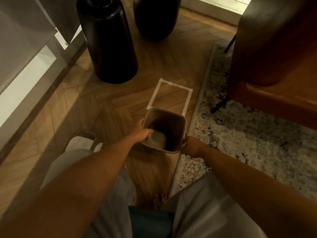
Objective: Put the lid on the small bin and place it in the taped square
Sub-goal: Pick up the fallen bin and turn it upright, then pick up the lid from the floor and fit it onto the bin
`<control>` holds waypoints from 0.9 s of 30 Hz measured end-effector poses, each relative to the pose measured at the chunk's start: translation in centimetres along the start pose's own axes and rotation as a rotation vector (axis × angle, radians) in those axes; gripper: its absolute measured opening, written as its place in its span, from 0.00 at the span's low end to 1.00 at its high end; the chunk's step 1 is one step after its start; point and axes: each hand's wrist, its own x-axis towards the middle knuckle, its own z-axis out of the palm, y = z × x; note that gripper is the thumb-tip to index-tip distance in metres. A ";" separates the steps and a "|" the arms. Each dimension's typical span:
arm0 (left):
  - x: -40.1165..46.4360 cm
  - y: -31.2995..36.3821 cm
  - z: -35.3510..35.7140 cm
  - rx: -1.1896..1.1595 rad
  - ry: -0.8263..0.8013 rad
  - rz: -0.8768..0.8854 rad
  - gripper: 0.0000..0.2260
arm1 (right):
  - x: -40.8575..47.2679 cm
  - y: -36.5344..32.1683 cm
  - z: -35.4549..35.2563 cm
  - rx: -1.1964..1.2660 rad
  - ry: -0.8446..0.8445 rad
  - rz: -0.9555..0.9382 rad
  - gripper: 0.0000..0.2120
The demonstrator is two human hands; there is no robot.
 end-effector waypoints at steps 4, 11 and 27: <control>0.2 0.1 0.0 0.002 0.002 0.003 0.33 | 0.3 0.0 0.0 -0.083 -0.034 -0.027 0.15; 0.4 0.5 0.3 0.095 0.049 0.057 0.30 | 0.1 -1.1 -0.9 -0.328 0.133 -0.051 0.13; -2.6 -6.5 -11.0 0.161 0.273 -0.019 0.24 | 3.5 -14.0 -0.3 0.103 0.270 -0.421 0.06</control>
